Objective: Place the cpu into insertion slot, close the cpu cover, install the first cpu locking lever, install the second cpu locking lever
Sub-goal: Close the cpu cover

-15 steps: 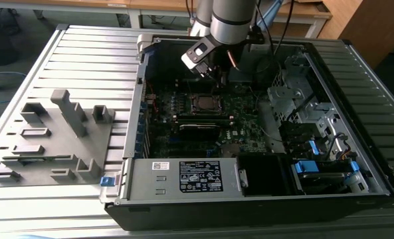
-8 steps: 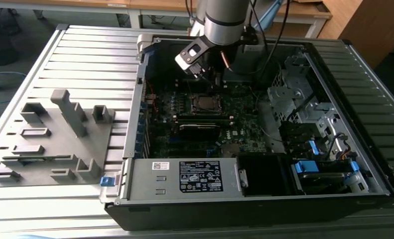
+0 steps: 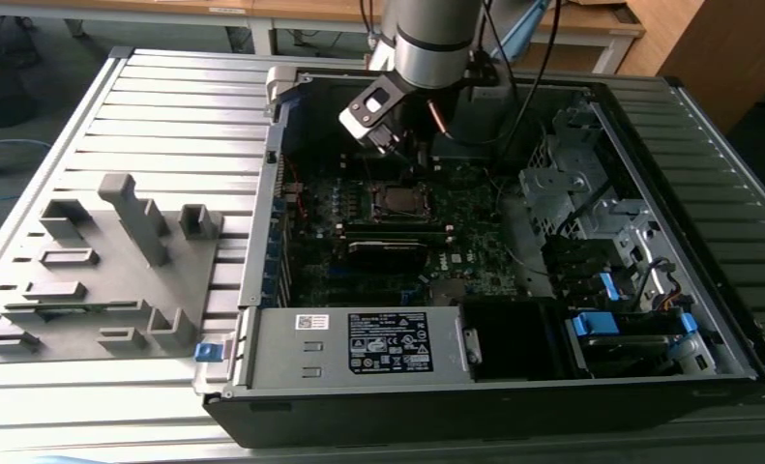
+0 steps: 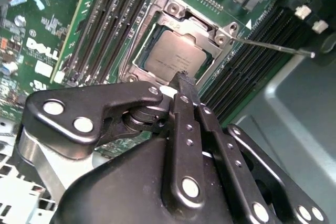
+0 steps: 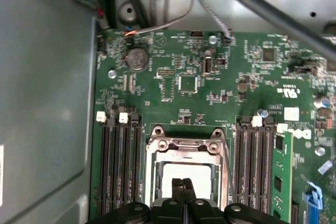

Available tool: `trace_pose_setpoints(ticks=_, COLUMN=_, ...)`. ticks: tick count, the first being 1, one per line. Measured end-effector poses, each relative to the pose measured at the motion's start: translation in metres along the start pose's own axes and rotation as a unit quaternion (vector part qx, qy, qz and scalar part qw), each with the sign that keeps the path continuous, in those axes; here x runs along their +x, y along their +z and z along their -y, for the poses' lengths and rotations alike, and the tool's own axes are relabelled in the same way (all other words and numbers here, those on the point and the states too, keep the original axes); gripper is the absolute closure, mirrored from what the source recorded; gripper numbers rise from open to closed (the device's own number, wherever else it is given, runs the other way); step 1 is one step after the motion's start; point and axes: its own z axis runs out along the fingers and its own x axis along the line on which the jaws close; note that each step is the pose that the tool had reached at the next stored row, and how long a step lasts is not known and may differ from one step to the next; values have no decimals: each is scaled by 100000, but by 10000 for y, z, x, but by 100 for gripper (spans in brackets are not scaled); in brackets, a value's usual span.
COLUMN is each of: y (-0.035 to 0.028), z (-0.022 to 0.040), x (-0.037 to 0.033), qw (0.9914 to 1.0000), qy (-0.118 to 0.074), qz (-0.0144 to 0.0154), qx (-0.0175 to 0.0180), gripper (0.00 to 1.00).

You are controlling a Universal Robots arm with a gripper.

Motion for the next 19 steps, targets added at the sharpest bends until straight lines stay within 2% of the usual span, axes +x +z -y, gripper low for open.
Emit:
trace_pose_setpoints(ticks=2, y=1, z=0, x=0, qw=99991, qy=-1320, qz=-23, qx=50, gripper=89)
trace_pose_setpoints(ticks=8, y=1, z=0, x=0, qw=99988, qy=-1575, qz=-36, qx=66, gripper=89)
trace_pose_setpoints(ticks=11, y=2, z=0, x=0, qw=99935, qy=-3595, qz=-81, qx=145, gripper=89)
trace_pose_setpoints(ticks=13, y=3, z=0, x=0, qw=99856, qy=-5353, qz=-112, qx=218, gripper=89)
trace_pose_setpoints(ticks=15, y=4, z=0, x=0, qw=99738, qy=-7224, qz=-153, qx=292, gripper=89)
trace_pose_setpoints(ticks=19, y=7, z=0, x=0, qw=99413, qy=-10807, qz=-223, qx=436, gripper=89)
